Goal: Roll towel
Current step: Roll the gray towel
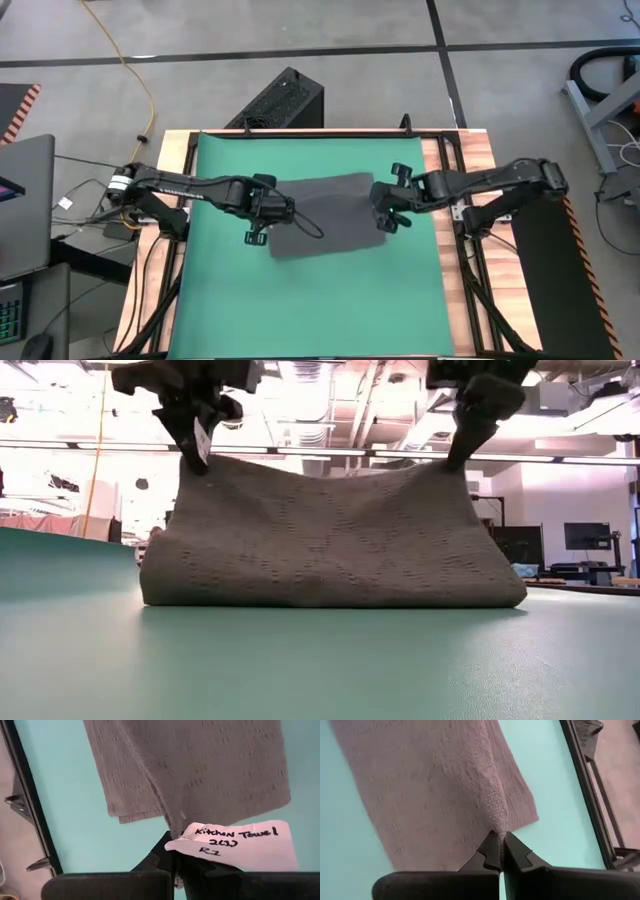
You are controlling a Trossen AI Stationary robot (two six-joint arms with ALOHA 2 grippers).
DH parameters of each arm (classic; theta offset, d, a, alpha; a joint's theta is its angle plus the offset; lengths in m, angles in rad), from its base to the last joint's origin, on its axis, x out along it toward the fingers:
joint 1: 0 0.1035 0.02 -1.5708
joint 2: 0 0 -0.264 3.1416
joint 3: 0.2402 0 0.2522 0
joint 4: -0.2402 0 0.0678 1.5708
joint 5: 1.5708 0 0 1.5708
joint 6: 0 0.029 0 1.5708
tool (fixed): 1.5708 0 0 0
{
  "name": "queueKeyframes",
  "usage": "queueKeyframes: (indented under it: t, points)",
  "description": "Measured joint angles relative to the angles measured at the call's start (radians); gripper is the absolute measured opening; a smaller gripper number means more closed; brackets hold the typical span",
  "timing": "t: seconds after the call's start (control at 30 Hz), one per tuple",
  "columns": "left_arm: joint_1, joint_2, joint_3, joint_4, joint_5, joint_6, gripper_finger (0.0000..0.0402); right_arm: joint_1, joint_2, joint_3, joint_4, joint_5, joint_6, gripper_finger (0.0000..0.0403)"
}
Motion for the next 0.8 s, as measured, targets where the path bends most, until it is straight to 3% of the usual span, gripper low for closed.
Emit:
queueKeyframes:
  t: [0.27, 0.6, 0.8]
  points:
    - [0.021, 0.0, -0.032, 0.003, 0.011, -0.013, 0.0, -0.087, 0.0, -0.01, 0.049, -0.014, -0.047, 0.0012]
    - [0.02, -0.008, -0.033, -0.034, 0.107, -0.082, 0.0, -0.09, 0.0, -0.074, 0.224, -0.013, -0.089, 0.0012]
    - [0.037, -0.008, -0.032, -0.007, 0.024, -0.003, 0.0, -0.106, 0.001, -0.152, 0.229, 0.014, -0.057, 0.0012]
